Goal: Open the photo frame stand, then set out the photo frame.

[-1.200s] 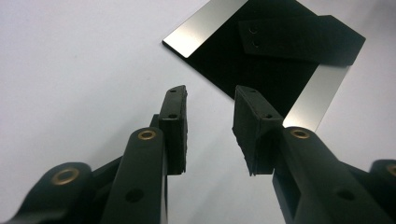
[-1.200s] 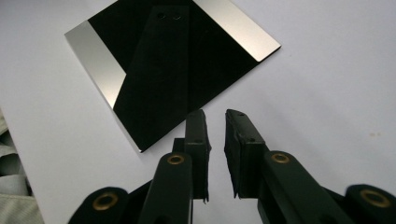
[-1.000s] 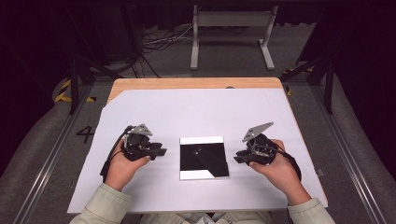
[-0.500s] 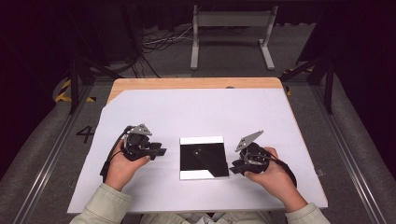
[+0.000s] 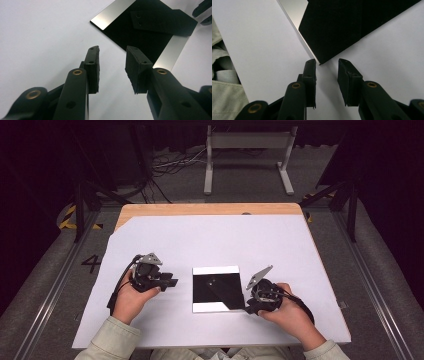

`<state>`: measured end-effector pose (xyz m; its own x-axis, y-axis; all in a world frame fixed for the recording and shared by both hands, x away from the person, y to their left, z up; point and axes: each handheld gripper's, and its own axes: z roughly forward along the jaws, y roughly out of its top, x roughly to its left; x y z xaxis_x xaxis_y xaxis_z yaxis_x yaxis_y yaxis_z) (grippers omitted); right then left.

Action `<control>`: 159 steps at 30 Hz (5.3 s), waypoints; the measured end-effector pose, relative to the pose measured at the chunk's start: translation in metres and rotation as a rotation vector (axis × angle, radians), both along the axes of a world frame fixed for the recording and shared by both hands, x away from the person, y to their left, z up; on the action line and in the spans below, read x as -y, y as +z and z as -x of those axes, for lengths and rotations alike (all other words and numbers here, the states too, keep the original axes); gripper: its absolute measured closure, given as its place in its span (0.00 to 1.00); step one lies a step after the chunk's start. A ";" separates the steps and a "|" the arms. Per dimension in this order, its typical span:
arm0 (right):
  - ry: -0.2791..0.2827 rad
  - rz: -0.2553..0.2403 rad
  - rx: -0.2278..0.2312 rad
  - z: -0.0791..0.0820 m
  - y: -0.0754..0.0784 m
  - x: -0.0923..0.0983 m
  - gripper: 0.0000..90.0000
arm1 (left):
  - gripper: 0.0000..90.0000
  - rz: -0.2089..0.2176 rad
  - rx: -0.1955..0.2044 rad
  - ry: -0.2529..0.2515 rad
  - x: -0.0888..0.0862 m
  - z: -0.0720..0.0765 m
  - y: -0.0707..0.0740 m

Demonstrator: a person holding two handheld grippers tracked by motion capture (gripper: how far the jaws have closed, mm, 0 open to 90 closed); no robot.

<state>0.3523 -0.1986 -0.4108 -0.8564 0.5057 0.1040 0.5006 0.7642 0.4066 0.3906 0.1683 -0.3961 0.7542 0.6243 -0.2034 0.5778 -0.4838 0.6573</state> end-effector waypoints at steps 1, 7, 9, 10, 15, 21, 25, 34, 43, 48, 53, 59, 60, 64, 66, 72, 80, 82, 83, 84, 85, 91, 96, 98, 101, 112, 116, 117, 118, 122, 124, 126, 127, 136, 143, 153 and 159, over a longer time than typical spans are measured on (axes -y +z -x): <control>0.000 0.003 -0.002 0.000 0.000 0.000 0.76 | 0.72 0.000 0.000 0.000 0.000 0.000 0.000; 0.007 0.013 -0.012 0.000 -0.003 -0.003 0.77 | 0.72 0.000 0.000 0.000 0.000 0.000 0.000; 0.012 0.017 -0.012 0.000 -0.004 -0.003 0.77 | 0.72 0.000 0.000 0.000 0.000 0.000 0.000; 0.015 0.016 -0.016 0.000 -0.004 -0.004 0.78 | 0.72 0.001 0.000 0.000 0.000 0.000 0.000; 0.019 0.022 -0.014 0.000 -0.005 -0.005 0.80 | 0.72 0.000 0.000 -0.002 0.000 0.000 -0.001; 0.027 0.046 0.002 0.001 -0.005 -0.009 0.83 | 0.72 -0.003 0.003 -0.002 0.001 -0.001 -0.001; 0.026 0.073 0.017 0.002 -0.004 -0.013 0.86 | 0.72 -0.005 -0.002 -0.004 0.001 -0.001 -0.002; 0.032 0.062 0.031 0.004 0.000 -0.011 0.93 | 0.72 -0.003 0.000 -0.002 0.001 -0.001 -0.003; 0.023 -0.022 0.073 0.006 0.018 -0.006 1.00 | 0.72 -0.001 -0.001 0.002 0.001 -0.001 -0.003; 0.021 -0.051 0.099 0.006 0.024 -0.006 1.00 | 0.72 -0.007 0.000 -0.001 0.001 -0.001 -0.004; 0.018 -0.077 0.128 0.006 0.031 -0.007 1.00 | 0.72 -0.007 0.000 0.001 0.000 -0.001 -0.004; 0.014 -0.112 0.170 0.006 0.040 -0.009 1.00 | 0.71 0.006 -0.001 0.009 -0.002 -0.002 -0.005; 0.013 -0.115 0.175 0.006 0.042 -0.010 1.00 | 0.71 0.010 -0.001 0.013 -0.002 -0.002 -0.005; 0.005 -0.131 0.190 0.006 0.046 -0.011 1.00 | 0.71 0.013 0.000 0.017 -0.003 -0.002 -0.006; 0.004 -0.143 0.197 0.005 0.047 -0.012 1.00 | 0.71 0.014 -0.003 0.017 -0.003 -0.002 -0.006; 0.000 -0.163 0.203 0.004 0.050 -0.012 1.00 | 0.70 0.012 -0.003 0.014 -0.003 -0.003 -0.006; -0.007 -0.172 0.215 0.002 0.053 -0.017 1.00 | 0.70 0.011 -0.009 0.008 -0.001 -0.003 -0.009; -0.004 -0.172 0.215 0.002 0.052 -0.018 1.00 | 0.70 0.011 -0.008 0.009 -0.001 -0.003 -0.008; -0.003 -0.170 0.216 0.002 0.052 -0.018 1.00 | 0.70 0.013 -0.010 0.010 -0.001 -0.003 -0.008; -0.002 -0.167 0.216 0.003 0.052 -0.018 1.00 | 0.70 0.013 -0.010 0.010 -0.001 -0.003 -0.008; -0.002 -0.166 0.215 0.003 0.052 -0.018 1.00 | 0.70 0.015 -0.010 0.011 -0.002 -0.003 -0.008; 0.001 -0.163 0.210 0.003 0.051 -0.017 1.00 | 0.70 0.012 -0.008 0.012 -0.002 -0.003 -0.008; 0.001 -0.158 0.201 0.003 0.052 -0.015 1.00 | 0.70 0.014 -0.009 0.013 -0.003 -0.003 -0.008; -0.002 -0.160 0.198 0.003 0.052 -0.013 0.99 | 0.70 0.018 -0.011 0.016 -0.003 -0.003 -0.008; -0.008 -0.162 0.201 0.004 0.054 -0.010 0.97 | 0.70 0.020 -0.011 0.019 -0.003 -0.002 -0.008; -0.046 -0.176 0.208 0.006 0.063 -0.005 0.75 | 0.69 0.011 -0.009 0.017 -0.004 -0.002 -0.008; -0.058 -0.180 0.220 0.006 0.066 -0.006 0.65 | 0.69 0.014 -0.012 0.024 -0.005 -0.002 -0.008; -0.059 -0.181 0.222 0.006 0.066 -0.007 0.62 | 0.69 0.013 -0.012 0.024 -0.005 -0.002 -0.009; -0.059 -0.183 0.224 0.005 0.066 -0.007 0.59 | 0.69 0.013 -0.012 0.025 -0.005 -0.002 -0.009; -0.065 -0.189 0.222 0.004 0.067 -0.010 0.52 | 0.69 0.011 -0.011 0.026 -0.005 -0.002 -0.008; -0.061 -0.182 0.223 0.003 0.068 -0.014 0.47 | 0.69 0.009 -0.011 0.023 -0.004 -0.003 -0.008; -0.062 -0.182 0.219 0.002 0.070 -0.017 0.45 | 0.69 0.012 -0.012 0.024 -0.004 -0.003 -0.009; -0.062 -0.185 0.218 0.001 0.070 -0.018 0.44 | 0.69 0.009 -0.010 0.026 -0.004 -0.003 -0.009; -0.021 -0.149 0.211 -0.012 0.073 -0.039 0.40 | 0.68 0.013 -0.012 0.035 -0.009 -0.001 -0.009; -0.001 -0.122 0.205 -0.026 0.070 -0.052 0.44 | 0.66 0.011 -0.009 0.050 -0.011 0.001 -0.010; 0.014 -0.079 0.184 -0.040 0.066 -0.072 0.49 | 0.66 0.010 -0.009 0.064 -0.018 0.003 -0.011; 0.005 -0.020 0.143 -0.049 0.058 -0.085 0.43 | 0.66 0.008 -0.009 0.061 -0.017 0.003 -0.011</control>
